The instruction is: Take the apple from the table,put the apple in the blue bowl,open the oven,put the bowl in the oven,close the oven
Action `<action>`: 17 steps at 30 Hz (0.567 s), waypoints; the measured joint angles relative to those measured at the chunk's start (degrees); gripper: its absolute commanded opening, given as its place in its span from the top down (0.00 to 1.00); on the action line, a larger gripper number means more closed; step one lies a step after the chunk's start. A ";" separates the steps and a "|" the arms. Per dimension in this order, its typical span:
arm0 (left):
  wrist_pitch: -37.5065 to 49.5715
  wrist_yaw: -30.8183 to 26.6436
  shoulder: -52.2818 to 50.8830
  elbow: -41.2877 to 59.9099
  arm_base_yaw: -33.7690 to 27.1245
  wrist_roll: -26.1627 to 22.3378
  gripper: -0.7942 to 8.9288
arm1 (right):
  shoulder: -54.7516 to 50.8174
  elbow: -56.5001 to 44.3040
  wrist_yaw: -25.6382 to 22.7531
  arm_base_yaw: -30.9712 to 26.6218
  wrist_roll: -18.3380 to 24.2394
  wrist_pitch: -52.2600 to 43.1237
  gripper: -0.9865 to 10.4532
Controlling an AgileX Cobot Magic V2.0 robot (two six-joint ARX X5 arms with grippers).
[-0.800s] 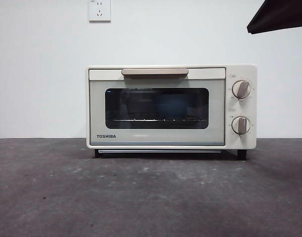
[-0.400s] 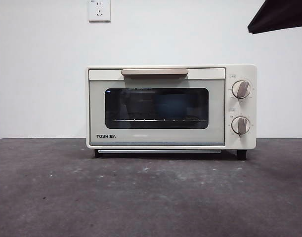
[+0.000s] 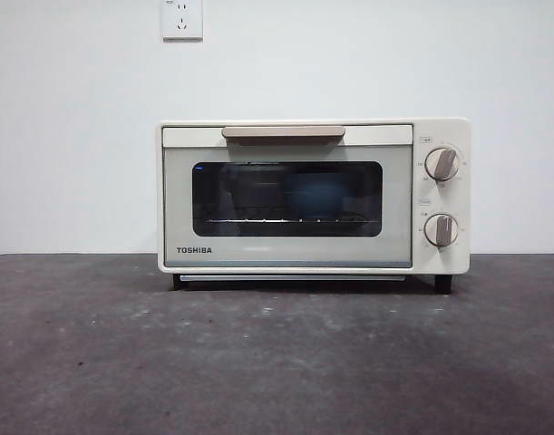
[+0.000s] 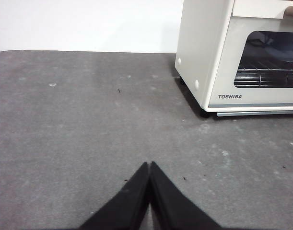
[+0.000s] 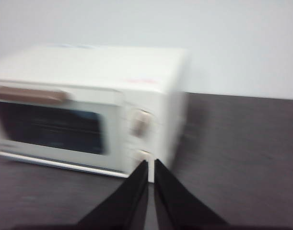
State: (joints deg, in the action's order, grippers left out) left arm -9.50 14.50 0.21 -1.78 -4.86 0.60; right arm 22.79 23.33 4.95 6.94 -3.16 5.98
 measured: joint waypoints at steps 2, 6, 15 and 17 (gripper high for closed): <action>0.00 -0.02 0.00 0.00 0.00 0.00 0.91 | -4.11 -3.89 -0.55 -3.13 0.85 -1.88 0.91; 0.00 0.00 0.00 0.00 0.00 0.02 0.91 | -10.91 -10.67 -0.68 -5.90 1.53 -6.08 0.91; 0.02 -0.02 0.00 0.00 0.00 0.02 0.91 | -20.55 -22.23 -3.52 -6.71 1.86 -6.80 0.91; 0.00 -0.02 0.00 0.00 0.00 0.02 0.91 | -22.05 -22.43 -3.50 -6.71 1.88 -4.07 0.91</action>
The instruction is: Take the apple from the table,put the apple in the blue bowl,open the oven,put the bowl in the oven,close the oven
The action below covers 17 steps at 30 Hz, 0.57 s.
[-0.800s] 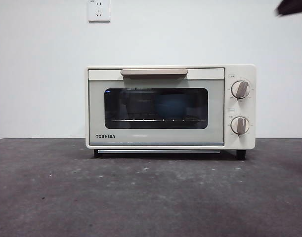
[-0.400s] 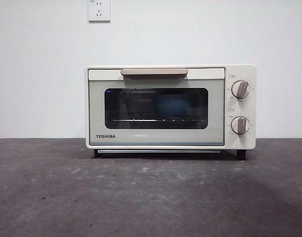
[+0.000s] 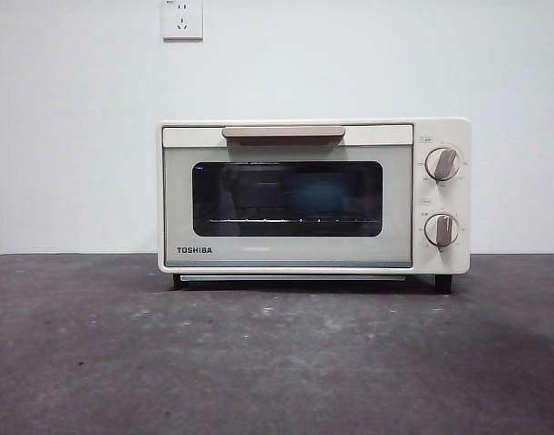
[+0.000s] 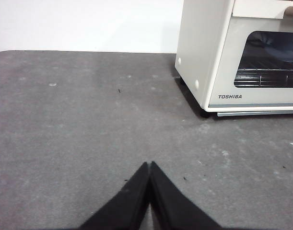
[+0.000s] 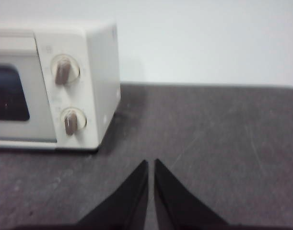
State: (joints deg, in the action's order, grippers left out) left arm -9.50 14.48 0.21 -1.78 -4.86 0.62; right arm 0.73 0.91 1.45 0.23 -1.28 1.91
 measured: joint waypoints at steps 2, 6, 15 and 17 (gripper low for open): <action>0.02 0.02 0.00 0.00 0.02 0.00 0.91 | -0.52 0.00 0.00 0.00 0.00 1.49 0.91; 0.02 0.00 0.00 0.00 0.00 0.00 0.91 | -0.52 0.00 0.07 0.02 -0.04 5.60 0.91; 0.02 0.02 0.00 0.00 0.00 0.00 0.91 | -0.50 0.00 0.00 0.02 -0.15 7.19 0.91; 0.02 0.00 0.00 0.00 0.00 0.00 0.91 | -0.50 0.00 0.00 0.02 -0.17 7.19 0.91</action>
